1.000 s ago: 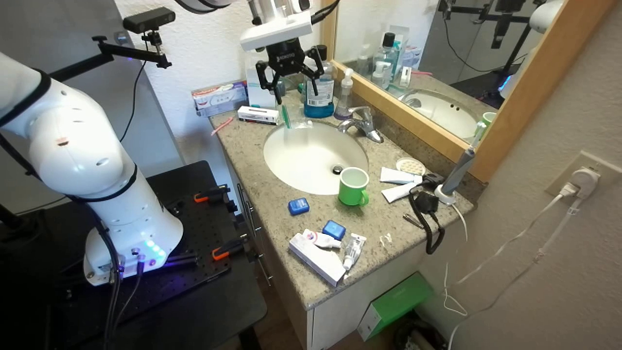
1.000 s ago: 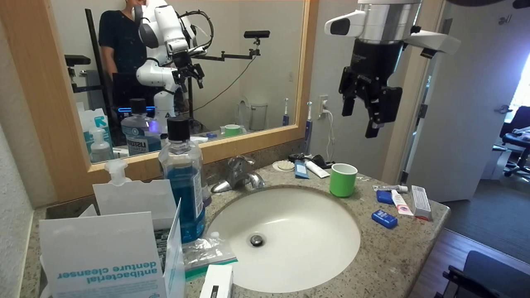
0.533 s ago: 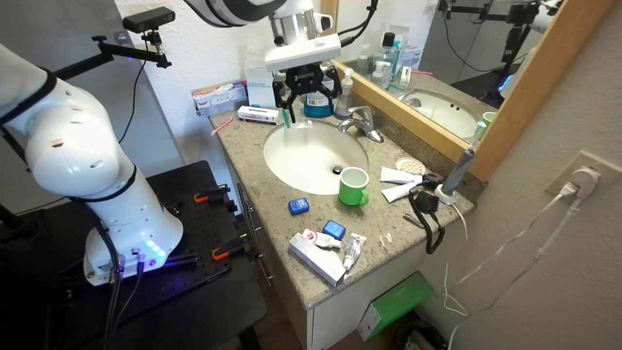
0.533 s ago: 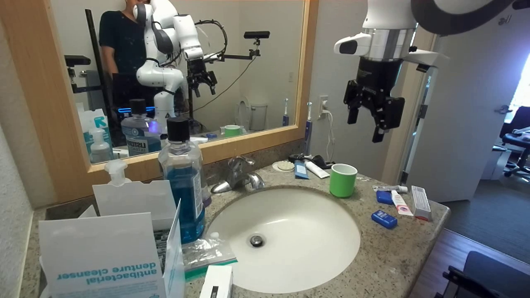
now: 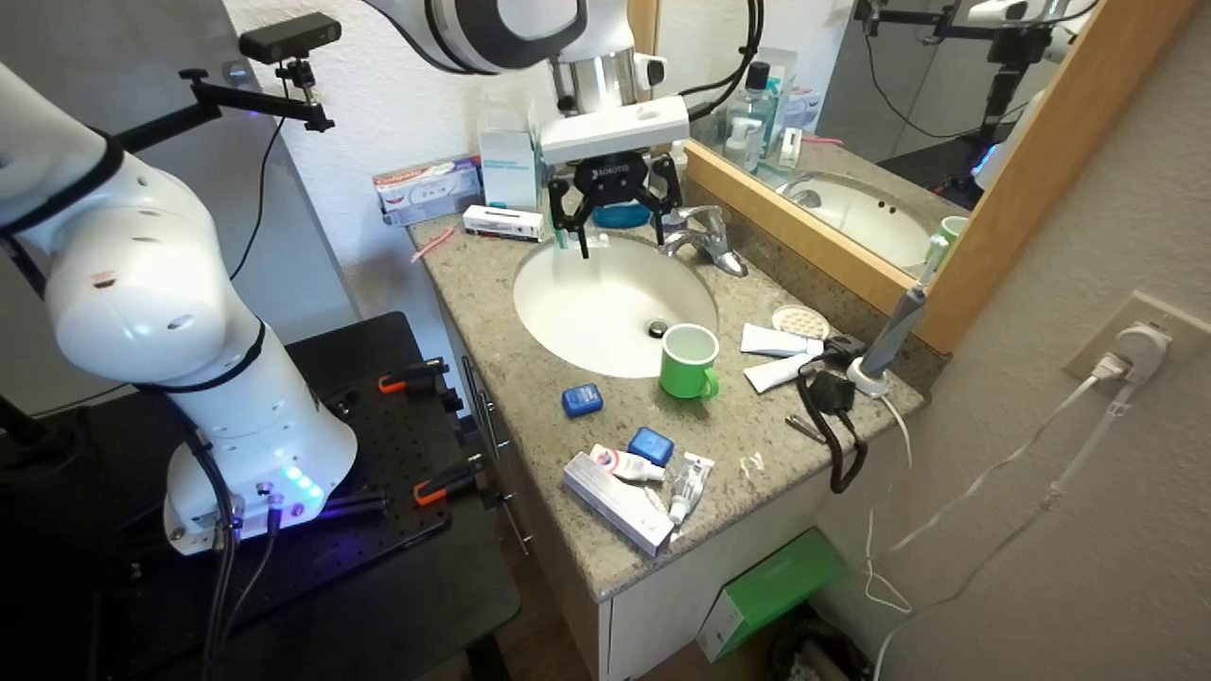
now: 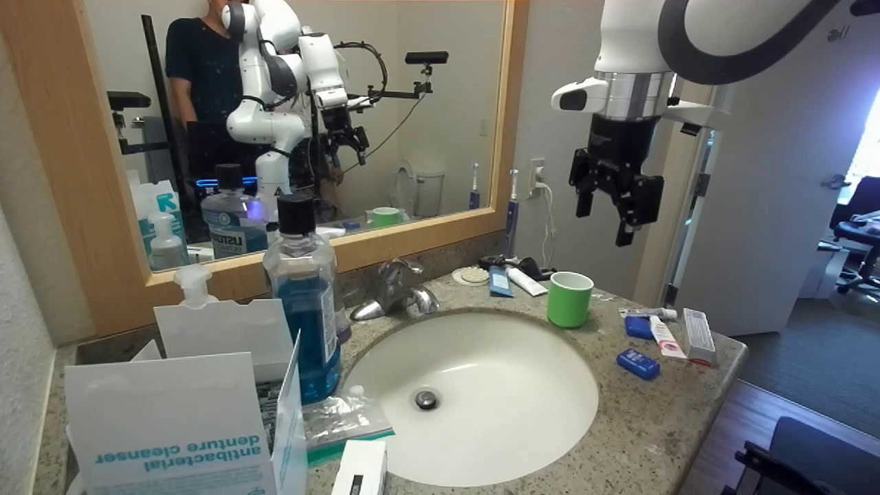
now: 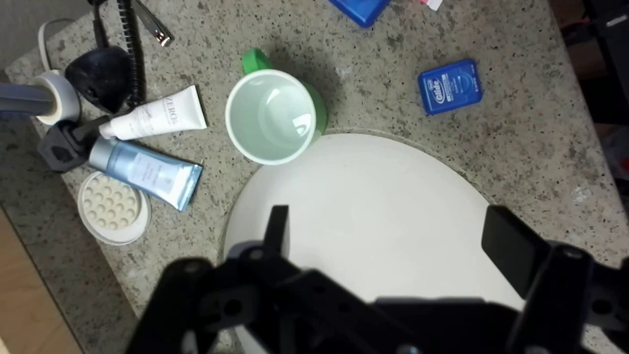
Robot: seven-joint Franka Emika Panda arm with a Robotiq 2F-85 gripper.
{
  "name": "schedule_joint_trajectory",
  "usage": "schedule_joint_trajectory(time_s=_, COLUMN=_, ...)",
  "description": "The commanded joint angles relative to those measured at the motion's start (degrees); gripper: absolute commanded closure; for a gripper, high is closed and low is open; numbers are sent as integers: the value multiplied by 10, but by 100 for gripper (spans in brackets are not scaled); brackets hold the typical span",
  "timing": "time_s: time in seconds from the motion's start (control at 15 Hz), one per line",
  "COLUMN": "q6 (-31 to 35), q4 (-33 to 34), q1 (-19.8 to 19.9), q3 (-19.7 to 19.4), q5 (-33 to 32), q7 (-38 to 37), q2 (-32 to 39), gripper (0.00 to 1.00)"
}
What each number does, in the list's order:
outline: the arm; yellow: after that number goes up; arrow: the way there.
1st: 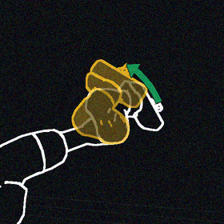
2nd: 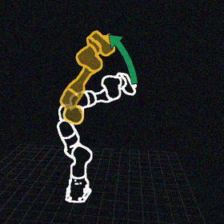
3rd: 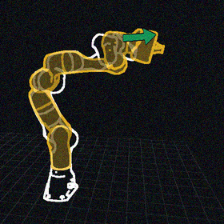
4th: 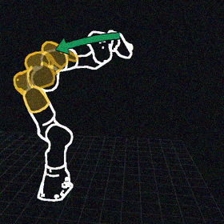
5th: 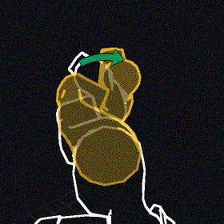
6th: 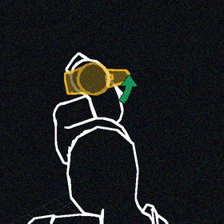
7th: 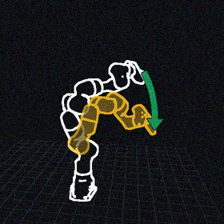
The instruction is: Pour the contents of the green mug cup into the sink
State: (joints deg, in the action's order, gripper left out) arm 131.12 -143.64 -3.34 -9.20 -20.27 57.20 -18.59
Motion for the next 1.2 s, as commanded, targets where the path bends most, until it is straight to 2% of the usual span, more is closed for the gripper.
schedule_joint_trajectory(time_s=0.0, q6=0, q4=0, q1=13, q3=14, q5=6, q7=4, q2=0, gripper=0)
schedule_joint_trajectory(time_s=0.13, q6=10, q4=-4, q1=11, q3=16, q5=-4, q7=19, q2=2, gripper=0)
schedule_joint_trajectory(time_s=0.33, q6=19, q4=4, q1=11, q3=2, q5=0, q7=88, q2=17, gripper=0)
schedule_joint_trajectory(time_s=0.87, q6=66, q4=16, q1=43, q3=-33, q5=26, q7=248, q2=59, gripper=0)
schedule_joint_trajectory(time_s=1.0, q6=80, q4=27, q1=45, q3=-47, q5=68, q7=299, q2=85, gripper=0)
schedule_joint_trajectory(time_s=1.13, q6=88, q4=37, q1=33, q3=-68, q5=180, q7=403, q2=108, gripper=0)
